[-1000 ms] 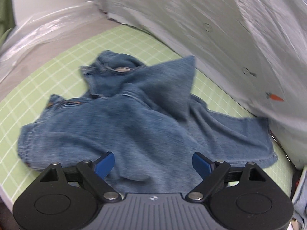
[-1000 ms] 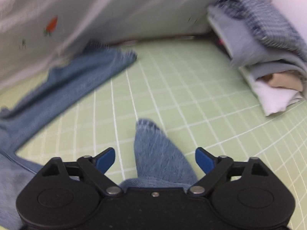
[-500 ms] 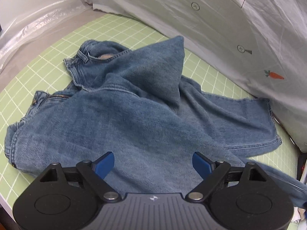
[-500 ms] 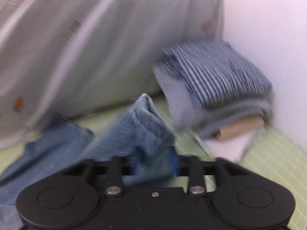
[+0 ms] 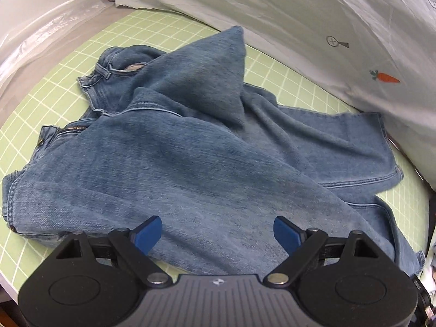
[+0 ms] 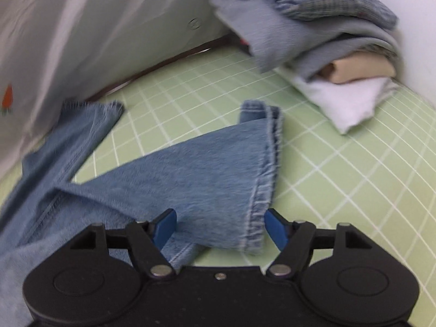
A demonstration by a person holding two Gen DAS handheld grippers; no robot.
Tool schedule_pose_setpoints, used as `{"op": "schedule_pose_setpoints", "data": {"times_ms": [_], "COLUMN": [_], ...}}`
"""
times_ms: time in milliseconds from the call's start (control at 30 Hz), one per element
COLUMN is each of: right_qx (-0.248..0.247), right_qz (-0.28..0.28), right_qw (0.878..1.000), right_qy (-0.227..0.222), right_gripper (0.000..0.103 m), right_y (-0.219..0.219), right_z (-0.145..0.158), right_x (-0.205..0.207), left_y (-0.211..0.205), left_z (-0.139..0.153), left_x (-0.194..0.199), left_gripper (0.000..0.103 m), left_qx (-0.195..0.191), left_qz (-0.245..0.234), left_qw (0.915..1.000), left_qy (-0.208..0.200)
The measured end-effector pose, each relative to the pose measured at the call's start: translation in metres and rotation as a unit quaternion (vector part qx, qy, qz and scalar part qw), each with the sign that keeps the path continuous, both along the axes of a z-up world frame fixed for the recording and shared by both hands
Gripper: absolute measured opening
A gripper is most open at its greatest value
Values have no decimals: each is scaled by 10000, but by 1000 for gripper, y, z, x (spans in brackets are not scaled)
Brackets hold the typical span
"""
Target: Fold clothes
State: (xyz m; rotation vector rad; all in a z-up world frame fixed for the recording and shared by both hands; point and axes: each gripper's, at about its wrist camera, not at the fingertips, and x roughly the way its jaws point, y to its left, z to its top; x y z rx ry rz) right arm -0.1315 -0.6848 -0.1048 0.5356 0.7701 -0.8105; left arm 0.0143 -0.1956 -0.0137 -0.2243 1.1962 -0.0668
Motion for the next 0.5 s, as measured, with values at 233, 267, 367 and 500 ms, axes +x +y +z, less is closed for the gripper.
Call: {"op": "schedule_pose_setpoints", "data": {"times_ms": [233,267,367,500], "right_qx": [-440,-604,-915,-680], "right_qz": [92,181,309,440], "right_qw": [9990,9980,9944,9807], "right_qy": [10,-46,-440,-1781], "right_gripper": [7,7,7,33], "right_y": [-4,-5,-19,-51], "right_z": [27,36,63,85], "right_x": [5,9,31,57], "left_y": [1,2,4,7], "left_z": [-2,-2,-3,-1], "left_x": [-3,-3,1,9], "left_gripper": [89,89,89,89], "left_qx": [28,21,33,71], "left_qz": [78,97,178,257], "left_qw": [10000,9999,9998,9996], "left_qy": [44,58,52,-13]}}
